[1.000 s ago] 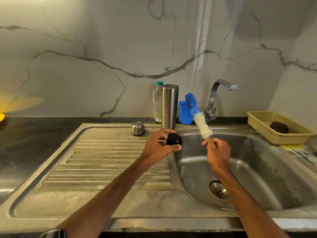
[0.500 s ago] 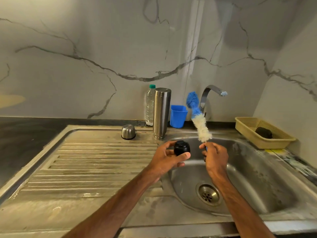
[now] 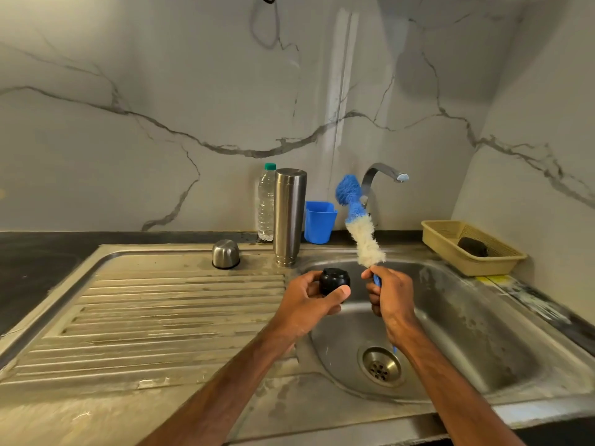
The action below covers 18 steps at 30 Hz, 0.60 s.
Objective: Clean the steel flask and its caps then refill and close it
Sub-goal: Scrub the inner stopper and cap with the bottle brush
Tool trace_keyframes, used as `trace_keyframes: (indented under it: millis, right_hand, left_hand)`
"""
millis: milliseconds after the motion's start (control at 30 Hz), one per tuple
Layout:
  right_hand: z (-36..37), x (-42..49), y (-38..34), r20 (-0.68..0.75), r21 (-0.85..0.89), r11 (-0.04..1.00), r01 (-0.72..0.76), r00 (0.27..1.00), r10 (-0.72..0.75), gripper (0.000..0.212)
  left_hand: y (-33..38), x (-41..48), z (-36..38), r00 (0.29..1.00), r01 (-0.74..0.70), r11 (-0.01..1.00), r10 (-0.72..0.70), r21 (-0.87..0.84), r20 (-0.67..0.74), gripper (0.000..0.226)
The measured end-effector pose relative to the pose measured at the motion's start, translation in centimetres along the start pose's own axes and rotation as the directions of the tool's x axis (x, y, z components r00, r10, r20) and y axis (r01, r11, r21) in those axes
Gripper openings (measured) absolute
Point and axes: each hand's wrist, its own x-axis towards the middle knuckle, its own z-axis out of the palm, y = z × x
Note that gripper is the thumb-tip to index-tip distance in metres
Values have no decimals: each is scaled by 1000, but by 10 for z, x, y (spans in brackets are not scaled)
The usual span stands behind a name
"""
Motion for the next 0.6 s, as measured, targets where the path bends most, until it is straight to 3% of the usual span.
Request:
trace_keyframes:
  millis: [333, 467, 600]
  right_hand:
    - [7, 0, -5, 41, 3, 999, -35, 999, 35, 21]
    - [7, -4, -9, 129, 83, 994, -63, 990, 52, 20]
    - [3, -12, -16, 277, 128, 988, -86, 960, 48, 26]
  left_hand:
    - [10, 4, -11, 996, -15, 1000, 13, -20, -87, 50]
    - [5, 9, -14, 998, 30, 988, -38, -150, -53, 42]
    - [3, 12, -14, 997, -14, 992, 6, -124, -71, 42]
